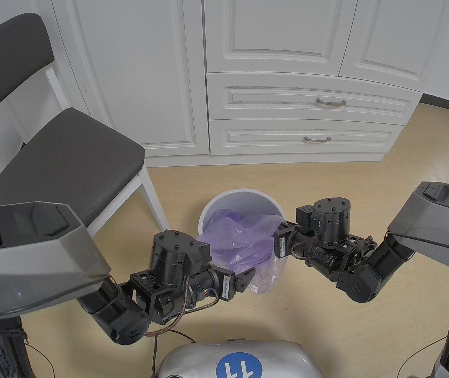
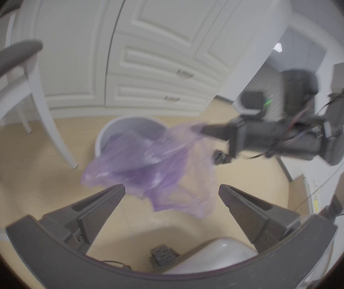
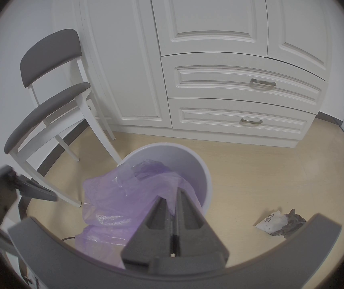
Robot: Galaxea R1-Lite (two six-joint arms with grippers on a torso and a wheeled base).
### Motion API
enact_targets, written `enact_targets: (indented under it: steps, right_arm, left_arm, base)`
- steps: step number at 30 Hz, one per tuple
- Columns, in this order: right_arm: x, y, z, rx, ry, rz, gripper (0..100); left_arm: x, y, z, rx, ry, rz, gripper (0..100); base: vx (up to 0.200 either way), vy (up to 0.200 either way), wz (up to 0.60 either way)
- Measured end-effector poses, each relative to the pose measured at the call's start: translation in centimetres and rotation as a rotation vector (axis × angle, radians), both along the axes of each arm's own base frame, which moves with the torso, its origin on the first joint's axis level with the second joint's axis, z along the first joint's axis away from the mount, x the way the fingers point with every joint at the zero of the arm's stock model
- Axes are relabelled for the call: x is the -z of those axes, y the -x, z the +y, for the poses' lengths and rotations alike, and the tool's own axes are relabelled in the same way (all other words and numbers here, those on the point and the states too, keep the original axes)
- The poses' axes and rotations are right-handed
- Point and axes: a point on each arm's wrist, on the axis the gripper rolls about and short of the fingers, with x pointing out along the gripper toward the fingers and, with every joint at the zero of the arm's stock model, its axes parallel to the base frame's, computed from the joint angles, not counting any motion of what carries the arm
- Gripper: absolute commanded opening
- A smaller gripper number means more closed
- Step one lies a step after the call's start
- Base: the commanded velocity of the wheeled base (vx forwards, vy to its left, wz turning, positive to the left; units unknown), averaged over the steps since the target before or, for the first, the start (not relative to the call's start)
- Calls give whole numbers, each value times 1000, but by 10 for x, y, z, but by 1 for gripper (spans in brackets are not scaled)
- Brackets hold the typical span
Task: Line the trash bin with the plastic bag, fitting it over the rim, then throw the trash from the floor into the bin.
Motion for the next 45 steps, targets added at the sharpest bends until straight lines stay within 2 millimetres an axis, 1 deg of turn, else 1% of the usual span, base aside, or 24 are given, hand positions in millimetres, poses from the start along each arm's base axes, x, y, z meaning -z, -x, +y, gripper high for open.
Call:
enact_targets:
  steps: [3,6,9,14,20,24,28,32,33,39,45]
  right_arm:
    - [-1,-1,0,2,-2,-3,0]
    - [-3,-3,0,9,-10,-9,0]
    - [-8,-8,0,54,-19,-32,0]
    - [-15,-14,-1,92,-36,-56,0]
    - [-22,-14,-4,102,-46,-70,0]
    - [-25,-11,-4,100,-49,-74,0]
    - [-26,-9,-5,97,-50,-76,0]
    - [-27,-7,-4,94,-50,-77,0]
    - [-27,-6,-4,94,-50,-76,0]
    - [-27,-2,-5,88,-36,-71,0]
    - [-23,1,-11,85,14,-62,0]
  left_arm:
    - [14,-19,9,-51,-40,53,100]
    - [20,-35,18,-85,-41,68,100]
    - [26,-46,24,-118,-39,93,100]
    - [30,-61,28,-178,-13,150,100]
    - [27,-81,29,-248,59,168,100]
    - [26,-91,26,-276,119,169,100]
    - [27,-97,22,-300,187,178,100]
    - [31,-102,18,-302,211,170,100]
    - [32,-103,17,-300,217,163,0]
    - [36,-107,18,-311,218,130,0]
    - [31,-109,31,-316,113,57,0]
  base:
    - [0,0,0]
    - [0,0,0]
    - [0,0,0]
    - [0,0,0]
    - [0,0,0]
    - [0,0,0]
    - [0,0,0]
    - [0,0,0]
    - [0,0,0]
    - [0,0,0]
    - [0,0,0]
